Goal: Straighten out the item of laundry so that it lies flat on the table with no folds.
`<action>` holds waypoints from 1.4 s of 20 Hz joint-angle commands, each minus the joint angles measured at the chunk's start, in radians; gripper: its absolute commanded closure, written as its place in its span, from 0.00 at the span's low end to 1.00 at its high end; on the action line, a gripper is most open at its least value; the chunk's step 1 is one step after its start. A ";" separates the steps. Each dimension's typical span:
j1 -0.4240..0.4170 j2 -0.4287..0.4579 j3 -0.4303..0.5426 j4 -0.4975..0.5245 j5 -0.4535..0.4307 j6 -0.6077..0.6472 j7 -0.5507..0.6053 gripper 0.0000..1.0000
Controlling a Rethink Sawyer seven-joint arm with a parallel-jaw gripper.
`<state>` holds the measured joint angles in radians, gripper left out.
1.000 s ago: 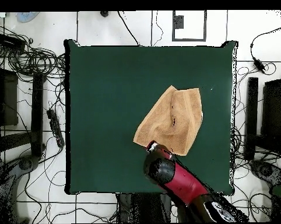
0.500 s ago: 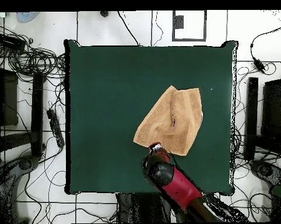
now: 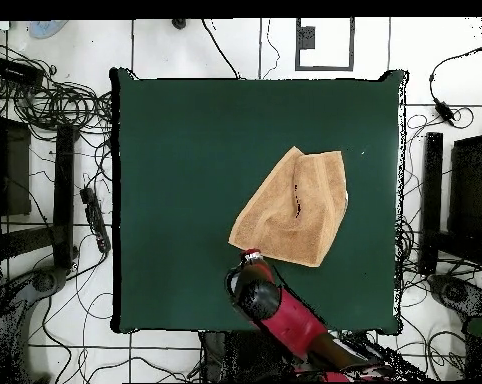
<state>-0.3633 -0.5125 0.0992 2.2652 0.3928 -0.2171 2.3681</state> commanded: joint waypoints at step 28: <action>0.198 0.017 0.027 -0.163 0.149 0.127 0.298 1.00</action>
<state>-0.2413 -0.4741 0.1236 2.2581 0.4164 -0.2310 2.5424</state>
